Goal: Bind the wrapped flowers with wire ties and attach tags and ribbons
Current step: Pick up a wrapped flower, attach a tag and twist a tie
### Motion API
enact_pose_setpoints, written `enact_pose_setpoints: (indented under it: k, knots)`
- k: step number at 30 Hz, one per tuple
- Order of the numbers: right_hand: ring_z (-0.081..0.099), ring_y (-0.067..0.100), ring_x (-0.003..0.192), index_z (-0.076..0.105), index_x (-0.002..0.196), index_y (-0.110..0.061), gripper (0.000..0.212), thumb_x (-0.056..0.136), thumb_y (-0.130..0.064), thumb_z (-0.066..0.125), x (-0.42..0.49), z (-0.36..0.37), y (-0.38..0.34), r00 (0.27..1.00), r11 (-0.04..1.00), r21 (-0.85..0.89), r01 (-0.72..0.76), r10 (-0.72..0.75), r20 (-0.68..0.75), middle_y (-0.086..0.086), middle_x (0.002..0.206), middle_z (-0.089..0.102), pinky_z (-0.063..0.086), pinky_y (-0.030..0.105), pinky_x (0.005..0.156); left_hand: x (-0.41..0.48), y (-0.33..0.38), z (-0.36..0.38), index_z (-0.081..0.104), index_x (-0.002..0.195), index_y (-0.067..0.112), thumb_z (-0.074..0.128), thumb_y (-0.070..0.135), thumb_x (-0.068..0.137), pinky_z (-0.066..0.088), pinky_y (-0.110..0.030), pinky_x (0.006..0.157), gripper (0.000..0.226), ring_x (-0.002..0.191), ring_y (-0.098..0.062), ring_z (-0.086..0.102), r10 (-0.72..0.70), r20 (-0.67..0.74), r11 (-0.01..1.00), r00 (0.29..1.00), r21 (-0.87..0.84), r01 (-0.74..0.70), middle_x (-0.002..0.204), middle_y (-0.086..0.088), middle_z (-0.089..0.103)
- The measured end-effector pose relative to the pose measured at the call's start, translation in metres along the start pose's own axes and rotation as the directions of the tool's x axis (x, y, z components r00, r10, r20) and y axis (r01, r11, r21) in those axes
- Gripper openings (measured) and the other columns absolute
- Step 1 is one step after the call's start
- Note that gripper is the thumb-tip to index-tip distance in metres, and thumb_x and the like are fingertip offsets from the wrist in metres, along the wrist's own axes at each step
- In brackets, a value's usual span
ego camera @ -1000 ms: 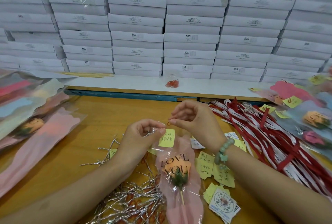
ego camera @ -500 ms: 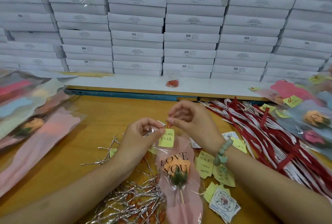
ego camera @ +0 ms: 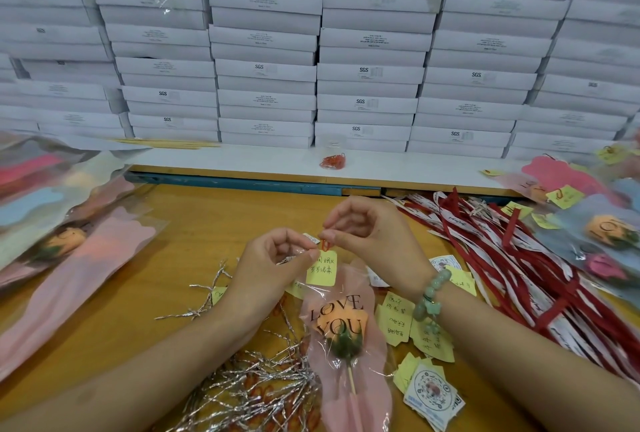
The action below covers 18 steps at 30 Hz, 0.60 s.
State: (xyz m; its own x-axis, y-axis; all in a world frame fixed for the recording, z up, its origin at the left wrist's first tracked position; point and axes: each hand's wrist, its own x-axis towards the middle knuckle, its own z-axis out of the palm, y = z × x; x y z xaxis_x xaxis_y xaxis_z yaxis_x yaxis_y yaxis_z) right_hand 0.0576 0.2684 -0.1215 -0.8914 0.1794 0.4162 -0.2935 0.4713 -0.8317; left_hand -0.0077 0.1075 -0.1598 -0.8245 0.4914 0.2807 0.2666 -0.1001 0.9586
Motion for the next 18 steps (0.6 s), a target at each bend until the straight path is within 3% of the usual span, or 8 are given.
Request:
enact_pose_setpoints:
  k: [10, 15, 18]
  knots:
    - [0.072, 0.015, 0.073, 0.068, 0.091, -0.004, 0.015, 0.079, -0.007, 0.077, 0.0012, -0.0029, 0.0003, 0.998, 1.000, -0.006, -0.030, 0.030, 0.057, 0.004, 0.080, 0.074, 0.058, 0.025, 0.074, 0.0000, 0.0001, -0.0004, 0.071, 0.083, 0.011, 0.073, 0.006, 0.083, 0.047, -0.013, 0.058, 0.006, 0.060, -0.002, 0.062, 0.008, 0.015, 1.000, 1.000, -0.012, -0.008, 0.067, 0.007, 0.067]
    - [0.070, 0.013, 0.073, 0.069, 0.085, -0.010, 0.013, 0.077, -0.012, 0.079, 0.0002, -0.0011, 0.0022, 0.998, 0.999, -0.017, -0.047, 0.047, 0.028, 0.001, 0.073, 0.074, 0.058, 0.035, 0.080, 0.0002, 0.0001, -0.0010, 0.071, 0.084, 0.011, 0.073, 0.006, 0.083, 0.048, -0.015, 0.059, 0.006, 0.059, -0.004, 0.061, -0.033, 0.003, 0.998, 0.999, -0.051, 0.033, 0.064, 0.006, 0.066]
    - [0.070, 0.008, 0.077, 0.070, 0.085, -0.017, 0.012, 0.077, -0.020, 0.080, -0.0009, 0.0005, 0.0026, 0.997, 0.996, -0.049, -0.069, 0.071, 0.039, -0.002, 0.074, 0.074, 0.050, 0.044, 0.095, 0.0011, 0.0003, -0.0013, 0.070, 0.084, 0.012, 0.073, 0.007, 0.083, 0.045, -0.020, 0.060, 0.006, 0.057, -0.008, 0.056, -0.054, -0.014, 0.996, 0.998, -0.077, 0.053, 0.065, 0.002, 0.063]
